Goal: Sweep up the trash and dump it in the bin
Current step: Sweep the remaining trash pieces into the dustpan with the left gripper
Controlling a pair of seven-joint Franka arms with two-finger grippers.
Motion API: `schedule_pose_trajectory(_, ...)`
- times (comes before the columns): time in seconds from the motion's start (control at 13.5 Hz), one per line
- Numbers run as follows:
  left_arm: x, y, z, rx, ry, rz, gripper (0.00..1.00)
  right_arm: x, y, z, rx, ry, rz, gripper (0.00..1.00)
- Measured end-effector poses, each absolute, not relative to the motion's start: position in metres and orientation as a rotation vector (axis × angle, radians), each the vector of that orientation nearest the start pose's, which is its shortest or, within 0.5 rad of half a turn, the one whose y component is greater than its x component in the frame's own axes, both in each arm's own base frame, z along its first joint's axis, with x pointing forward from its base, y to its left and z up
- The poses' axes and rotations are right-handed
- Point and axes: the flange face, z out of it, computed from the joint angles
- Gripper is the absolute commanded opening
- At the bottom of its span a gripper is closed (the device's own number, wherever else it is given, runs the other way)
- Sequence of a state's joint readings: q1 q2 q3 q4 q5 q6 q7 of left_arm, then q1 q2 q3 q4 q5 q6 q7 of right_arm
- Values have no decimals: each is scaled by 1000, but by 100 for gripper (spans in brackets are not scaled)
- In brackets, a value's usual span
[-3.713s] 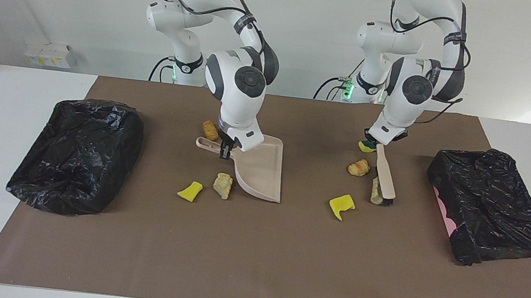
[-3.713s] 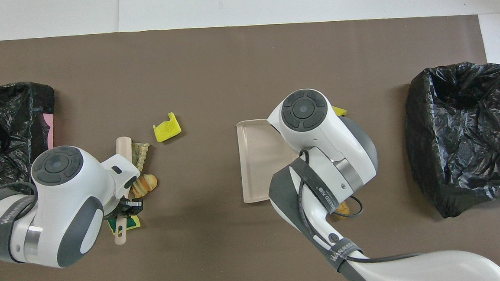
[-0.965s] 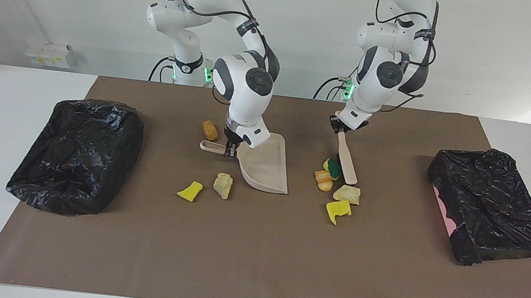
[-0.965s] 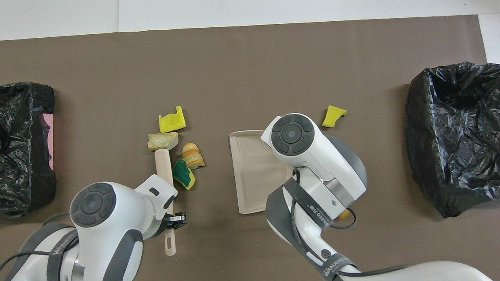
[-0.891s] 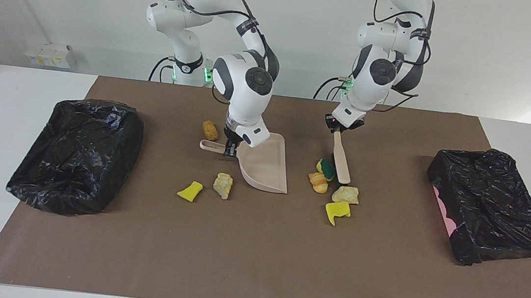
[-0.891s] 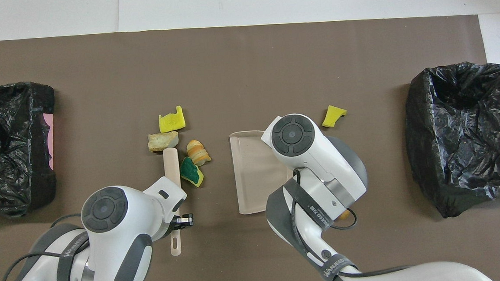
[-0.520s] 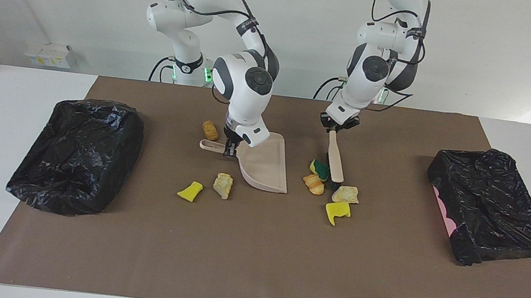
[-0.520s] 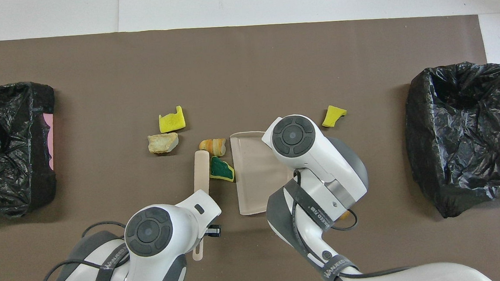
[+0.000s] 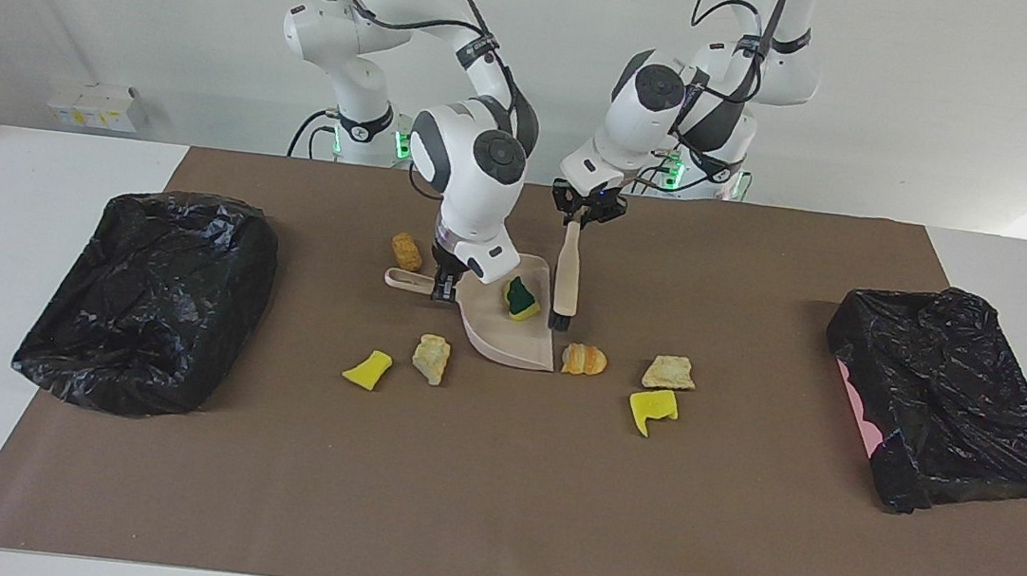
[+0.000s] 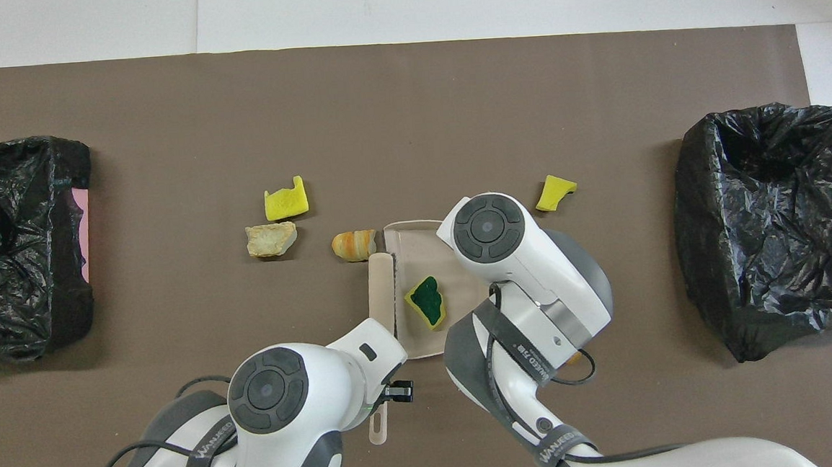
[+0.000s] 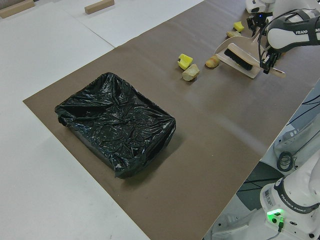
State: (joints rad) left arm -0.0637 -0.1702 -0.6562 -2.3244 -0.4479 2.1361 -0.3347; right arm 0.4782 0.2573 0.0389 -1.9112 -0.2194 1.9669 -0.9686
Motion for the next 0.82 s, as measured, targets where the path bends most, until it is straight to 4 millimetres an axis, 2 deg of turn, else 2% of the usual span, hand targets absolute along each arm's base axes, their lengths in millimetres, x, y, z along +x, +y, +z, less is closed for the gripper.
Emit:
schedule_pose_trajectory(0.15,377,-313,405,-3331,205,297,0,520,278,348,2095,2129,-355,0)
schedule_pose_trajectory(0.3,406,-280,405,-3259,231,234,0,519,278,348,2104,2119,-356,0)
schedule_pose_trajectory(0.59,480,-199,403,-3142,295,154,0,518,278,347,2138,2080,-368,0)
schedule_pose_trajectory(0.82,523,-136,398,-3112,422,143,0,516,277,348,2154,2058,-378,0)
